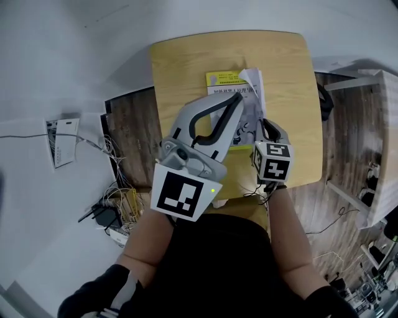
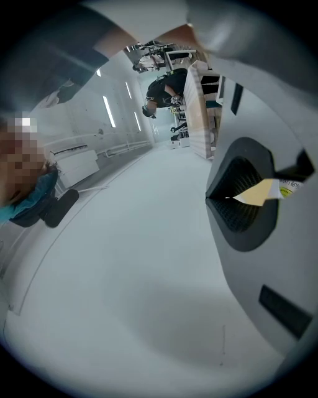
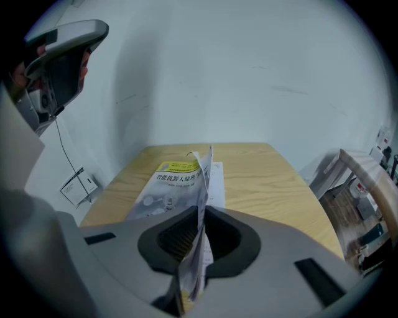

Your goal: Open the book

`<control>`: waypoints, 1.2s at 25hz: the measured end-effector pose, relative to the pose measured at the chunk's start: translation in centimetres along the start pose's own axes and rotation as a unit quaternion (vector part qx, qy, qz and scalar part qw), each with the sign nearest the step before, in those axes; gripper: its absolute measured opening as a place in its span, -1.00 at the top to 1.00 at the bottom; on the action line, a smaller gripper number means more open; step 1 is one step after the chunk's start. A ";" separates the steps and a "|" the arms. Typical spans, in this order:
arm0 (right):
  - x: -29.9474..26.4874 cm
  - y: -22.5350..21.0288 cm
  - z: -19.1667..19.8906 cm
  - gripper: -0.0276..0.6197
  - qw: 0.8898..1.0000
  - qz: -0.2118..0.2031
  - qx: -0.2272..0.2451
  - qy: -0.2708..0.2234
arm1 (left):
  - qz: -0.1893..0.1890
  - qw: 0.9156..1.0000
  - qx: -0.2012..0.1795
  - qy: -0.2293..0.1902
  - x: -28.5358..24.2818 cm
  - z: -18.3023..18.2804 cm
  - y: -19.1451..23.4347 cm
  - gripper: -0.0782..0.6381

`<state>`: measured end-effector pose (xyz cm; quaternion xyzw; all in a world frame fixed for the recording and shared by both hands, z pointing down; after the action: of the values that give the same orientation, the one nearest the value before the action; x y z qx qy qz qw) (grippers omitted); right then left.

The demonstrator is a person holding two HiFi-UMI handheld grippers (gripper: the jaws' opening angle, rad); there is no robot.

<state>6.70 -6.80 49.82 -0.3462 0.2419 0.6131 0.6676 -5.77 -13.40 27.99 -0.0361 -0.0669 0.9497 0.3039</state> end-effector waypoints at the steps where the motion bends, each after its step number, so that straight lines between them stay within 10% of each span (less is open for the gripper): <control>1: -0.3 -0.3 0.1 0.80 1.000 0.003 -0.005 0.004 | 0.003 1.000 0.001 -0.001 0.0 -0.1 0.0 0.76; 30: 4.6 6.1 -3.4 0.82 0.991 -0.088 0.040 -0.088 | 0.006 1.000 -0.008 -0.008 2.1 -0.6 0.8 0.76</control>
<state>1.67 -6.34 43.24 -0.2837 0.1755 0.5701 0.7508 -7.85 -12.75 27.17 -0.0313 -0.0769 0.9511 0.2976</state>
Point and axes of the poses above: the fingertips, and each gripper's own axes: x backward along the fingers, y to its left, z out of its underside, the point moved 4 cm from there along x, backward along the fingers, and after that the axes turned 7 degrees about -z, right-handed, at the moved point
